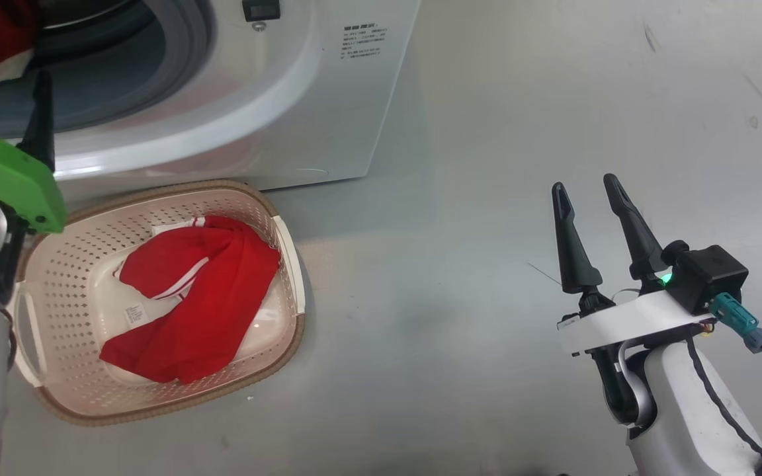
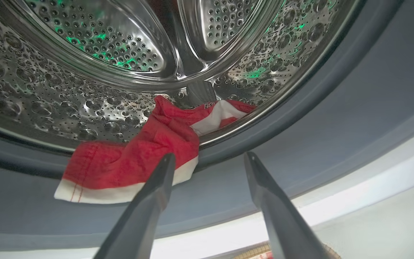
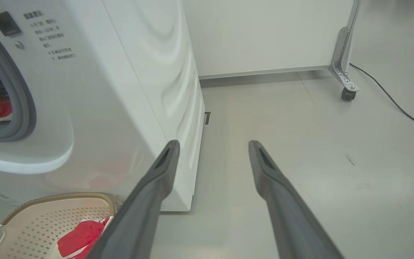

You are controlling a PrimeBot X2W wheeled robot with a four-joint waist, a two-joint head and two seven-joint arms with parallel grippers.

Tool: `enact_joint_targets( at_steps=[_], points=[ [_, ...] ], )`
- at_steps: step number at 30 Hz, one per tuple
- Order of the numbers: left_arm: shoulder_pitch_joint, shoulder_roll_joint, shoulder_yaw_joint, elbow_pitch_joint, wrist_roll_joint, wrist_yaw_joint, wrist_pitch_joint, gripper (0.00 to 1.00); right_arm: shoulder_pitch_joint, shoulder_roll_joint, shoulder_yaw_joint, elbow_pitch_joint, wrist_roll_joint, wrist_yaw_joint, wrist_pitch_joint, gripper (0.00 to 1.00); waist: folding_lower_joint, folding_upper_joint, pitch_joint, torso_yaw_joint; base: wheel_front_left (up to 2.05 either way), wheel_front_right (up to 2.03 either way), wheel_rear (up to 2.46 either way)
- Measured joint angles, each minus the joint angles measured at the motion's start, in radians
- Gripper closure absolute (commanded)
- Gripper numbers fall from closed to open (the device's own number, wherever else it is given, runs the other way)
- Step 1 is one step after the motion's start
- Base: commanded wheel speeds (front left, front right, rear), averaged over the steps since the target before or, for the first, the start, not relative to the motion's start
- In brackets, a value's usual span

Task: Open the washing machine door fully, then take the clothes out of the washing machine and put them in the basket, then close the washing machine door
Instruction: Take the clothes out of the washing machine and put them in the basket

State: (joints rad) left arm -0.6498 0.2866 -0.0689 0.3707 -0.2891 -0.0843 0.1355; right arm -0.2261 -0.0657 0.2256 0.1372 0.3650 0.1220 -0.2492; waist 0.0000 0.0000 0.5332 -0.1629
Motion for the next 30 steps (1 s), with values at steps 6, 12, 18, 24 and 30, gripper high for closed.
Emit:
enact_joint_targets(
  at_steps=[6,12,18,24,30],
  points=[
    [-0.078,0.028,-0.006,0.051,0.027,0.006,0.059,0.0,-0.017,0.004,0.008,0.0,0.003,0.0,0.0,0.0,0.0,0.0,0.032,-0.027,0.0,0.0,0.0],
    [-0.164,0.058,-0.002,0.109,0.036,0.012,0.111,0.0,-0.035,0.007,0.014,0.0,0.009,0.0,0.0,0.0,0.0,0.0,0.065,-0.056,0.0,0.0,0.0],
    [-0.219,0.084,0.007,0.17,0.039,0.019,0.155,0.0,-0.053,0.011,0.017,0.0,0.016,0.0,0.0,0.0,0.0,0.0,0.094,-0.086,0.0,0.0,0.0],
    [-0.259,0.1,0.007,0.222,0.048,0.028,0.181,0.0,-0.055,0.015,0.016,-0.002,0.022,0.0,0.0,0.0,0.0,0.0,0.122,-0.108,0.0,0.0,0.0],
    [-0.314,0.113,0.02,0.265,0.063,0.04,0.19,0.0,-0.074,0.017,0.014,-0.007,0.022,0.0,0.0,0.0,0.0,0.0,0.147,-0.119,0.0,0.0,0.0]
  ],
)
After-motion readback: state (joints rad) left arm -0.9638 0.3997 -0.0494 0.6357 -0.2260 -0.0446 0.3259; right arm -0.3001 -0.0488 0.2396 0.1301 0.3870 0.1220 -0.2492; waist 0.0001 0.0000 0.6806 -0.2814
